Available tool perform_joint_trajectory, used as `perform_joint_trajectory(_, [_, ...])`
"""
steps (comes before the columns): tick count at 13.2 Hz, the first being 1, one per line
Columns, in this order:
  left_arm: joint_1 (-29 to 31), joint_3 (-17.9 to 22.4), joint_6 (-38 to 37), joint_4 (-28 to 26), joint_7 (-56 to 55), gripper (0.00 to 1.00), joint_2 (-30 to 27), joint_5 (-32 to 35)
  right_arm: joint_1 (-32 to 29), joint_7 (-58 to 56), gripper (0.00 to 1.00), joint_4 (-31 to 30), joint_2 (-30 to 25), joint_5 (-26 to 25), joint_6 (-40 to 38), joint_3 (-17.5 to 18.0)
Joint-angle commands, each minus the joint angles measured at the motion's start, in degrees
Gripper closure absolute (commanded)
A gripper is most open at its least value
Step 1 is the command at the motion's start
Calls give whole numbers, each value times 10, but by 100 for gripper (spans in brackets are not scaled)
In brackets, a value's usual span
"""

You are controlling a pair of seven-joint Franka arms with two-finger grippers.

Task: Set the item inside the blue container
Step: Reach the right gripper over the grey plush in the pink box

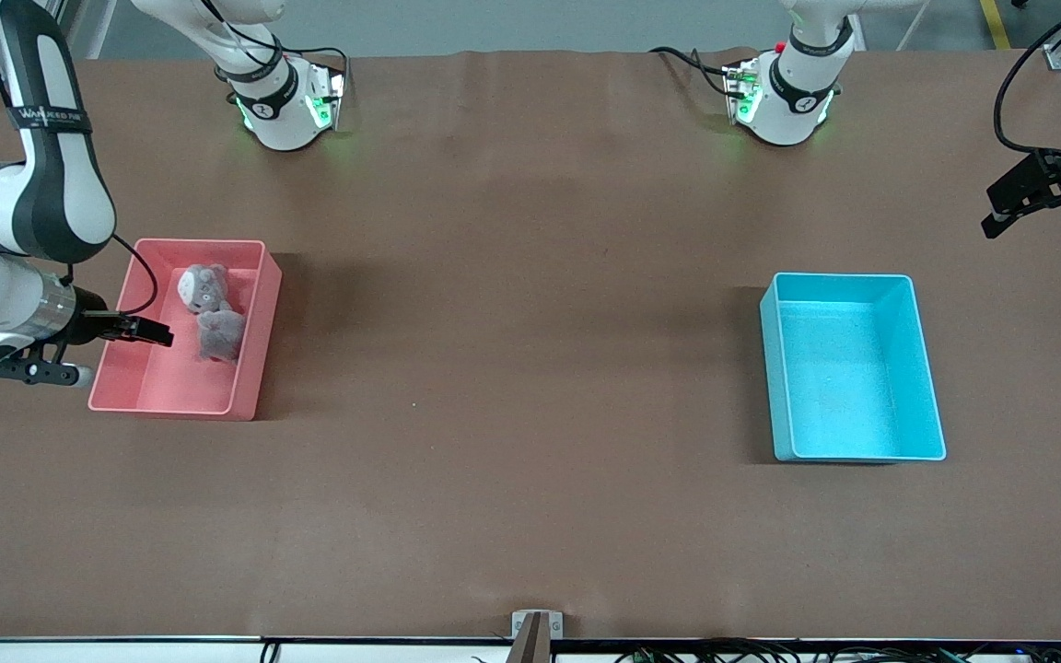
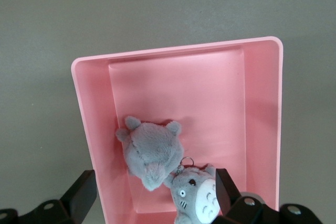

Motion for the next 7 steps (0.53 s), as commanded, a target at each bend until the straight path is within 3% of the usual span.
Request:
perform_joint_trajectory(1, [3,-1,-10,8,7,0,-1,-8,-3,21,0,-23,-26,8,2,7])
perform_joint_trajectory(7, [3,-1,-10,8,6,0,-2,-8,-7,21,0,-29,-27,7,1,6])
